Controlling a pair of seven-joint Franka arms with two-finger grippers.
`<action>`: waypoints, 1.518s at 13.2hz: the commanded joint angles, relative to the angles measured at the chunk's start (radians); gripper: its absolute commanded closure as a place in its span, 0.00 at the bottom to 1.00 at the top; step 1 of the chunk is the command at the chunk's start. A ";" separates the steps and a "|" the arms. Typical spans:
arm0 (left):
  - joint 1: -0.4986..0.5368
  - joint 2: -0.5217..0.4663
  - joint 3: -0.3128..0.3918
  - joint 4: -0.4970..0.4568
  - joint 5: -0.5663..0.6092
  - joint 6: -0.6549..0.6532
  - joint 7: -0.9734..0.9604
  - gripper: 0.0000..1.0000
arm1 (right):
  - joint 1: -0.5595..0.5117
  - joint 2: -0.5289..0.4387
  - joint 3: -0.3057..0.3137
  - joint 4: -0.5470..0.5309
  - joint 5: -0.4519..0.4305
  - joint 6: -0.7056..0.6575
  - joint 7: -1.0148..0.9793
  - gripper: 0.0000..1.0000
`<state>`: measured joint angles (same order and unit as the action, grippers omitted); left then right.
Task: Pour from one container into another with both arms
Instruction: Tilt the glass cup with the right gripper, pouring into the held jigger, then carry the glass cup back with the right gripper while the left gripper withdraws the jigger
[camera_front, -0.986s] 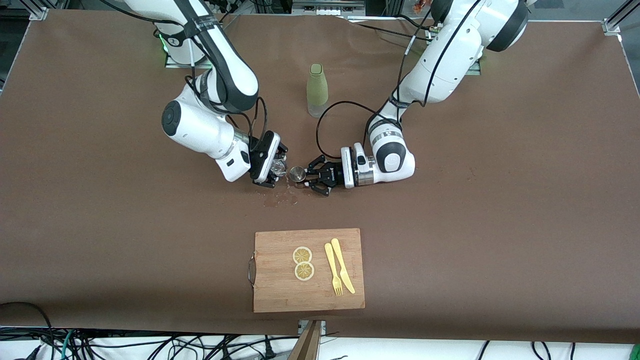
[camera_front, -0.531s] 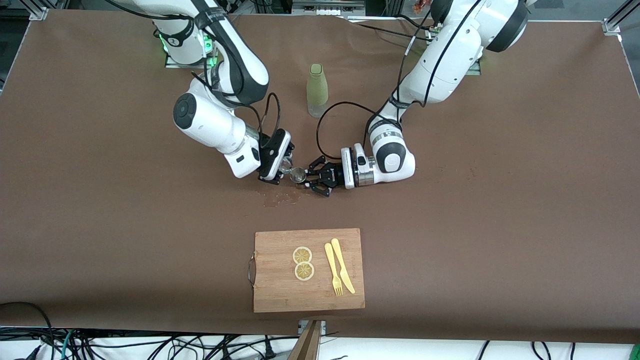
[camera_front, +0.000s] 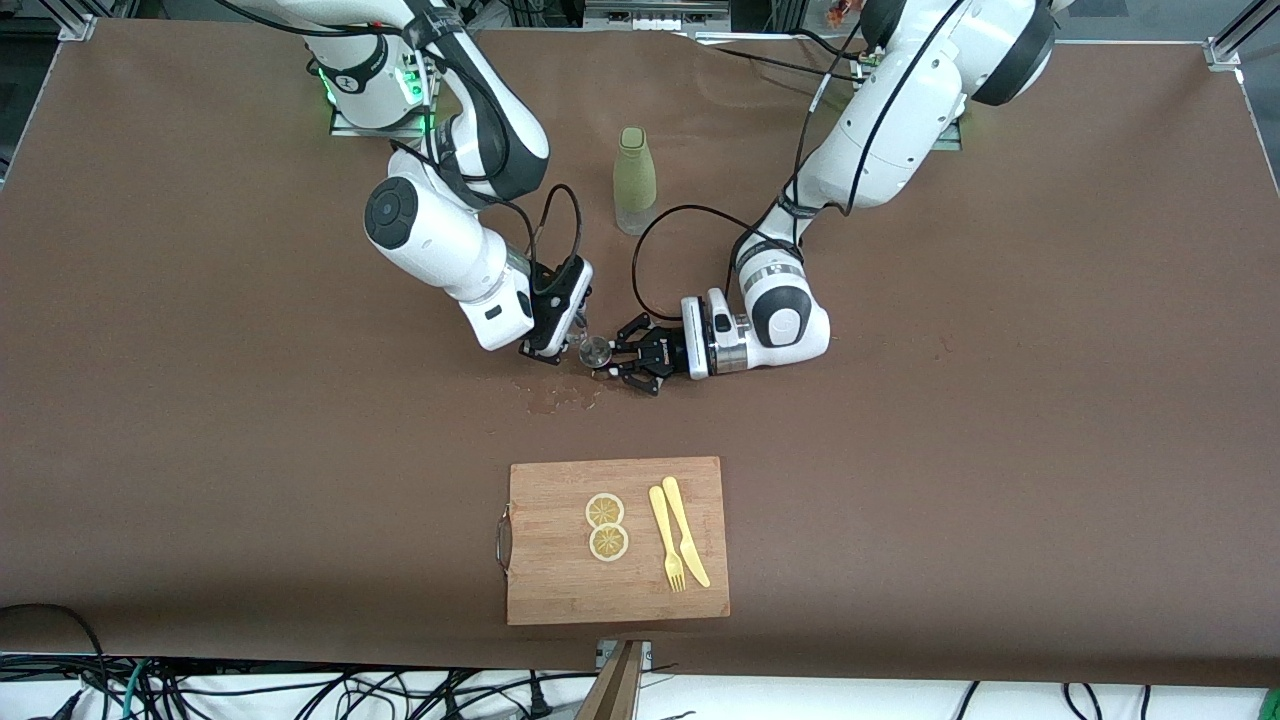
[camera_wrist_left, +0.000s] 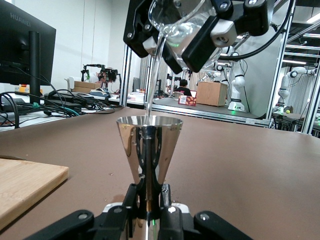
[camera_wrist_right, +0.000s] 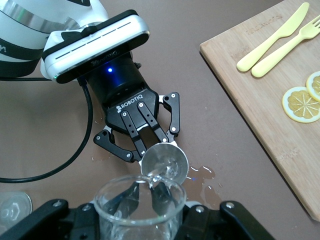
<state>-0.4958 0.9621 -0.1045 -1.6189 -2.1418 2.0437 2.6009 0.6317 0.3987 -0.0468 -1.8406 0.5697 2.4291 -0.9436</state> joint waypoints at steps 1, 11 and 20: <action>-0.012 0.010 -0.001 0.024 -0.044 0.032 0.065 1.00 | -0.009 -0.027 0.001 0.015 -0.024 -0.022 0.026 0.82; 0.019 -0.022 -0.001 -0.002 -0.033 0.026 0.064 1.00 | -0.142 -0.103 0.073 0.230 -0.044 -0.002 0.042 0.82; 0.339 -0.224 -0.089 -0.295 0.342 -0.045 0.073 1.00 | -0.562 -0.061 0.288 0.395 0.010 -0.200 -0.118 0.82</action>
<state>-0.2618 0.8364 -0.1484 -1.7911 -1.8843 2.0226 2.6171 0.1355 0.2989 0.2029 -1.5363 0.5587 2.3326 -1.0189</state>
